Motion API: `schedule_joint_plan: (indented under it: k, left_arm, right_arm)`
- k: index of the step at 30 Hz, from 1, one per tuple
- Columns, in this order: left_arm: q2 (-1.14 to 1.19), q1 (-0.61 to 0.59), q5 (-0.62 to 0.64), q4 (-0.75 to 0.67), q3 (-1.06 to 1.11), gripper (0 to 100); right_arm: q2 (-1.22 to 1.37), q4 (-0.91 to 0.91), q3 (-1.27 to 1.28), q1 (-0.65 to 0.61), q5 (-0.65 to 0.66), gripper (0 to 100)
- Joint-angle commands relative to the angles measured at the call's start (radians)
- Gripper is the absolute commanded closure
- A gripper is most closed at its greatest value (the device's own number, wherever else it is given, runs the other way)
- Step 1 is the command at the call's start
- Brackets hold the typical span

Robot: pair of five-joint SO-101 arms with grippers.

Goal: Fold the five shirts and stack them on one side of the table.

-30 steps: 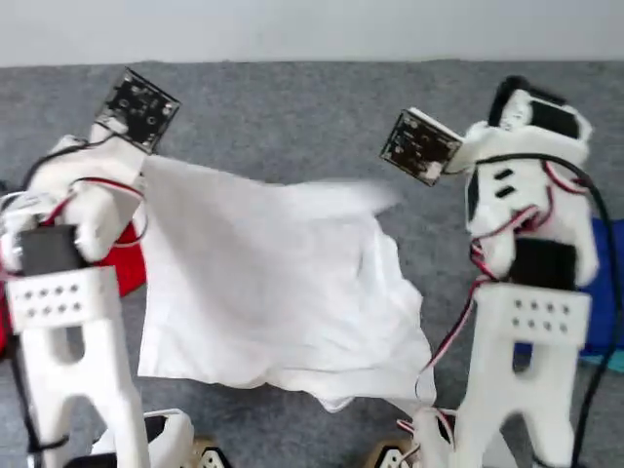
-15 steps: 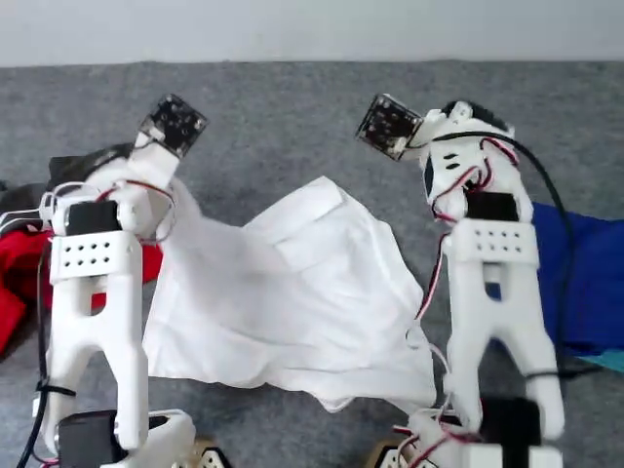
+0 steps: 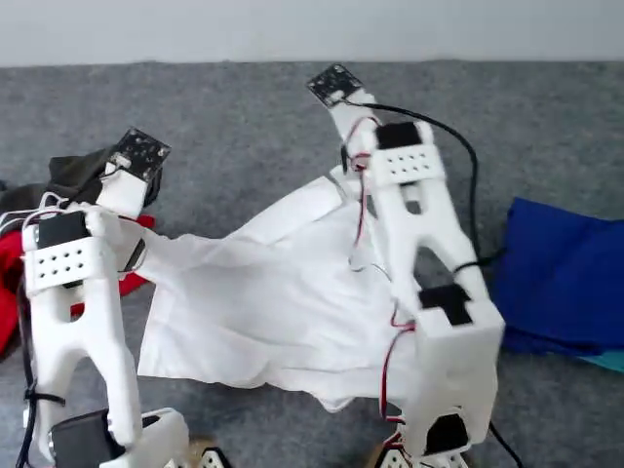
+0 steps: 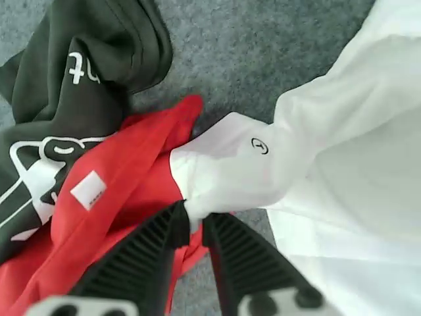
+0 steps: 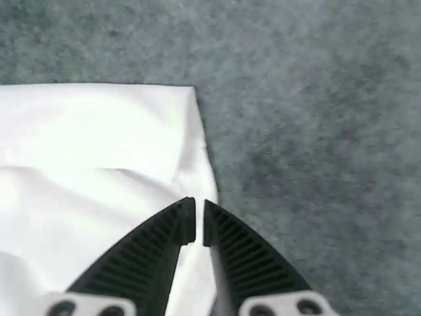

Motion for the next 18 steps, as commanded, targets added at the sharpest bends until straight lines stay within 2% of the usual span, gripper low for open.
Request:
schedule_joint_plan:
  k: [1,7,14,18]
  left_arm:
    - [-0.006,-0.006,-0.008,0.021,-0.005,99]
    - [-0.006,-0.003,-0.006,0.031,-0.005,99]
    - [-0.006,-0.005,-0.006,0.032,-0.005,99]
    - [-0.006,-0.003,-0.006,0.032,-0.005,99]
  right_arm:
    - [0.085,0.111,-0.23,-0.048,-0.084,86.7]
    - [0.234,0.208,-0.42,-0.093,-0.121,84.8]
    - [0.341,0.214,-0.486,-0.105,-0.129,84.8]
    - [0.367,0.213,-0.497,-0.088,-0.204,84.7]
